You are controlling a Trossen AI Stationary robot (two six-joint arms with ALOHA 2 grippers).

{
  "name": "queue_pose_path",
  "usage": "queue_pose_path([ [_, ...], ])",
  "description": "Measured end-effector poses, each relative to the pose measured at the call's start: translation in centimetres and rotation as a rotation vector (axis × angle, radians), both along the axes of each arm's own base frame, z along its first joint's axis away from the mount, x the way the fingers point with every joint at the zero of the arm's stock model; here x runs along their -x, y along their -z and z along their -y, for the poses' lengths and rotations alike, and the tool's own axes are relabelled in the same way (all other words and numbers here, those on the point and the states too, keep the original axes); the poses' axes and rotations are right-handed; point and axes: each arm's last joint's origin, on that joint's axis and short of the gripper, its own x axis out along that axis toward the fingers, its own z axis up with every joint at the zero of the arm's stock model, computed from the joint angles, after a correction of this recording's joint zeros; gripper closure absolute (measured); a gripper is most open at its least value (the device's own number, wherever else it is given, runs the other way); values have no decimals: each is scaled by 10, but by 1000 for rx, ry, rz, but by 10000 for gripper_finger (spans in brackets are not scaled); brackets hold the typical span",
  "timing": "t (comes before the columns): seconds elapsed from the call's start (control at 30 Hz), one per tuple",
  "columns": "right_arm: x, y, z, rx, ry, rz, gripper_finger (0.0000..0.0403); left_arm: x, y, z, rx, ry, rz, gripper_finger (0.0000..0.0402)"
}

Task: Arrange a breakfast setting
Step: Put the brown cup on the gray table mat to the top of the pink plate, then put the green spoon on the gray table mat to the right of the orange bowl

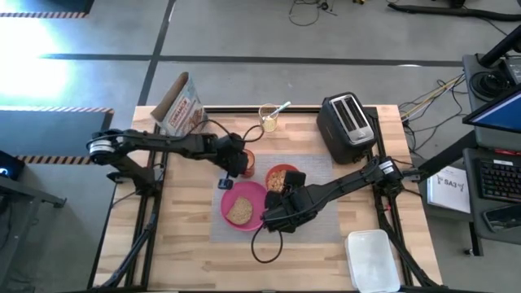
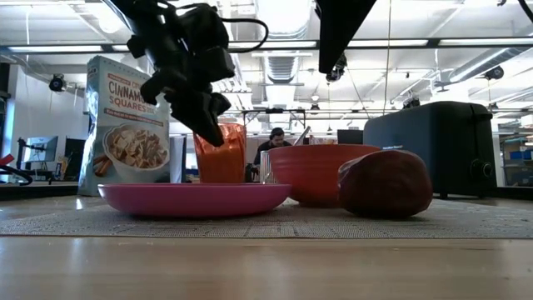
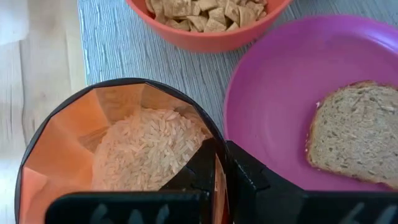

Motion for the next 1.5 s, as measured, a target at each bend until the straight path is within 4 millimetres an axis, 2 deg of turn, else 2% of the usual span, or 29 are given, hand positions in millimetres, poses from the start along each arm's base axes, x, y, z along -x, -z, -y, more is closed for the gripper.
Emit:
queue_pose_path([
  [0.17,-1,0,0,0,-7,3,76,-1,1,0,22,-31,-10,386],
  [0.47,-1,0,0,1,-19,3,76,-2,-5,0,75,-113,0,333],
  [0.7,-1,0,0,0,-21,4,76,-11,-26,-2,57,-99,54,275],
  [0.87,-1,0,-1,-4,-18,4,76,-9,-44,-2,56,-81,-21,242],
  [1.03,-1,0,0,-11,-4,3,76,-5,-53,-1,85,-111,-88,231],
  [1.13,-1,0,7,-3,18,-13,76,-6,-55,-1,116,-162,-67,232],
  [1.27,-4,0,26,10,82,-32,76,-7,-66,5,118,-146,43,233],
  [1.37,-7,0,41,9,115,-41,76,-4,-80,13,117,-110,133,233],
  [1.5,-11,-1,61,9,115,-63,76,9,-99,28,127,-61,202,233],
])
